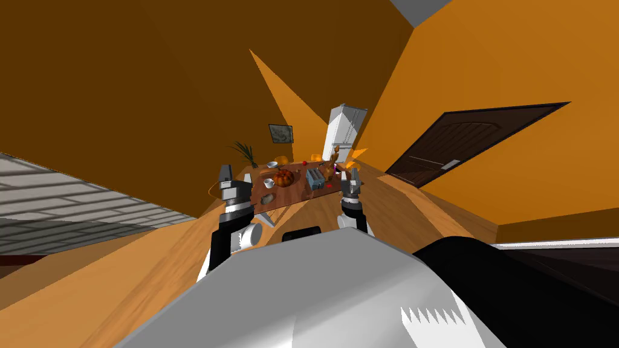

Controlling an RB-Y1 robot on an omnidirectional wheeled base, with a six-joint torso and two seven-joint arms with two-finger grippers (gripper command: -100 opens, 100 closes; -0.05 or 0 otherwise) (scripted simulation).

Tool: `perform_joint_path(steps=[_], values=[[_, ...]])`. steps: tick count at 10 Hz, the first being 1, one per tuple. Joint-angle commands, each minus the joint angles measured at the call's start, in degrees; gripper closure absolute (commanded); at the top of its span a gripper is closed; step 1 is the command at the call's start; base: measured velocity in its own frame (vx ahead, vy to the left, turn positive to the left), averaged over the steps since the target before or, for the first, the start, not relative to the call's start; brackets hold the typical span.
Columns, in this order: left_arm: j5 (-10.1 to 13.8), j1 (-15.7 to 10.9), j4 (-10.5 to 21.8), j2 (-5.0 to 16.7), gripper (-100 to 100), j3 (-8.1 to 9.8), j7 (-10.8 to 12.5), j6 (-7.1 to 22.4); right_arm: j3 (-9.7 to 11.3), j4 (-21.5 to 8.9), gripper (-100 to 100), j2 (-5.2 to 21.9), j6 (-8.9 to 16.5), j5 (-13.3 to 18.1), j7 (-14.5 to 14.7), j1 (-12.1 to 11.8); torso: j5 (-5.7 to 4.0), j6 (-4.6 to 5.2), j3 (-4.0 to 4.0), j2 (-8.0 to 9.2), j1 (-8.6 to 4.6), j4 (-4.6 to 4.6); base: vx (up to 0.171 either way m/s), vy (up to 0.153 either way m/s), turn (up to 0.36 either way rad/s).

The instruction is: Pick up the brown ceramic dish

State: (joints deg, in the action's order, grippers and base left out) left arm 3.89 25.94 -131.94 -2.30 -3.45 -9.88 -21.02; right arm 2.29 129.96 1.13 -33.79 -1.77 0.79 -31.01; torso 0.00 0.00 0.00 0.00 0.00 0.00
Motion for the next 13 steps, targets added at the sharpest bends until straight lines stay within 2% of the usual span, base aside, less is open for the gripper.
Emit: perform_joint_path(steps=[1,4,7,11,13], values=[[0.33,0.29,0.29,1.71,-100,0.21,0.09,0.09,0.00,0.00,0,0.00,0.00,0.00,0.00,0.00,0.00,0.00,0.00,0.00,0.00,0.00,-0.012,0.012,-0.085],[1.66,1.58,1.48,5.67,-100,1.02,0.45,0.48,0.00,0.00,0,0.01,0.00,0.00,0.00,0.01,0.05,0.01,0.10,0.18,0.25,0.04,-0.053,0.059,-0.158],[3.81,3.86,3.51,9.00,-100,2.30,1.04,1.13,0.00,0.00,0,0.01,0.00,0.00,0.00,0.02,0.08,0.03,0.23,0.40,0.35,0.09,-0.101,0.085,-0.289],[7.53,8.33,7.47,12.07,-100,4.32,2.08,2.42,-0.01,0.00,0,0.01,0.00,0.00,0.00,0.01,0.12,-0.01,0.26,0.44,0.53,0.10,-0.114,0.103,-0.338],[9.60,11.12,9.96,13.14,-100,5.31,2.65,3.25,-0.01,-0.01,0,0.01,0.01,0.00,0.00,0.02,0.11,0.02,0.26,0.45,0.49,0.10,-0.124,0.101,-0.490]])
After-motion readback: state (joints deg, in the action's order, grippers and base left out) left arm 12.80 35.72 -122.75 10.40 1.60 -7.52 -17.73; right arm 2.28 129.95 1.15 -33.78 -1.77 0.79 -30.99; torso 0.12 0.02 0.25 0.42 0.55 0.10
